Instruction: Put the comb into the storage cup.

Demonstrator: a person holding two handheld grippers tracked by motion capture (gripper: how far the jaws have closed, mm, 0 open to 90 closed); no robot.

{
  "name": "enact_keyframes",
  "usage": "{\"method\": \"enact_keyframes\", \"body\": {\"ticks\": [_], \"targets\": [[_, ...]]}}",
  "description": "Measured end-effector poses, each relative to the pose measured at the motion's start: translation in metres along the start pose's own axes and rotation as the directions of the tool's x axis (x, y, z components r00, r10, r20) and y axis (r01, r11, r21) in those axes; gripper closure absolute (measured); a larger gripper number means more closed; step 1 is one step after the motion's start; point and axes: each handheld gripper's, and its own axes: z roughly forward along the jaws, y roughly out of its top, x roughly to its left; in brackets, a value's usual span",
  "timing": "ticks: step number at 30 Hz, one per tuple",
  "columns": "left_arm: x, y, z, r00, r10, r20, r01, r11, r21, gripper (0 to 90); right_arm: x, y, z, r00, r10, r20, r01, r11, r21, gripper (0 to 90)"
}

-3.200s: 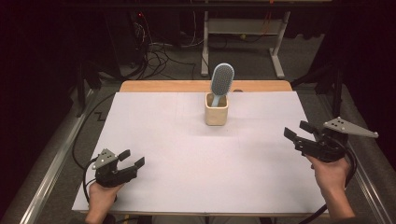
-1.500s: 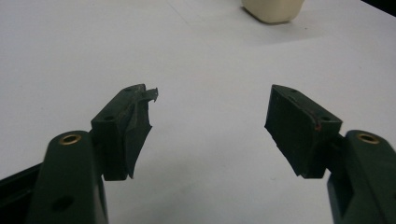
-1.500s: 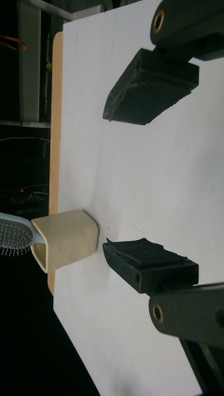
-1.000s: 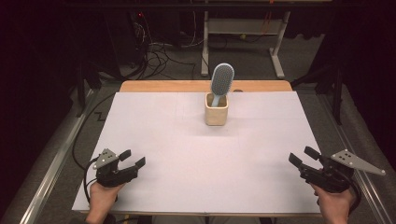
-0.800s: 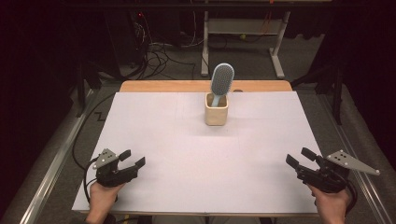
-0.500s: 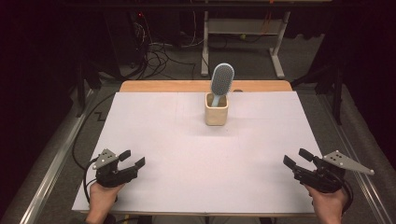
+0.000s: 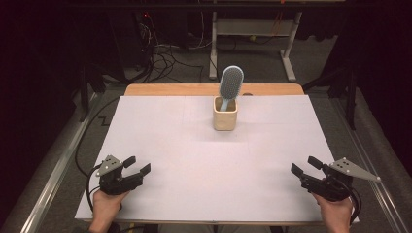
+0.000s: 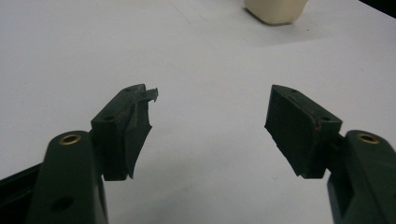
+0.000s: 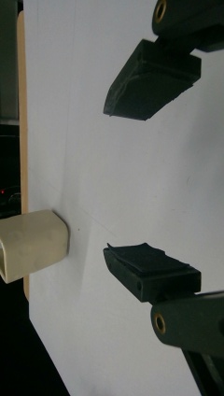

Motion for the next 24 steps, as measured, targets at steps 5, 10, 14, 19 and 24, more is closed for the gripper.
{"method": "enact_keyframes", "body": {"ticks": [5,10,14,19,24], "targets": [[0.0,0.0,0.0,1.0,0.0,-0.001,0.0,1.0,-0.002,31.0,0.001,-0.003,0.003,1.0,-0.009,0.003,0.009,1.0,0.015,27.2],[0.0,0.0,0.0,1.0,0.0,-0.001,0.0,1.0,-0.003,31.1,0.0,-0.006,0.004,0.9999,-0.009,0.007,0.009,1.0,0.022,27.2],[0.0,0.0,-0.001,1.0,-0.002,-0.004,0.002,1.0,-0.004,31.1,0.0,-0.009,0.006,0.9999,-0.008,0.009,0.007,1.0,0.026,27.2],[0.0,-0.001,-0.002,1.0,0.002,-0.002,-0.002,1.0,-0.003,31.0,0.0,-0.014,0.006,0.9998,-0.013,0.013,0.013,0.999,0.038,27.1],[0.0,-0.001,-0.002,1.0,0.003,-0.002,-0.003,1.0,-0.002,31.0,-0.001,-0.018,0.006,0.9997,-0.016,0.02,0.015,0.999,0.044,27.0]]}}
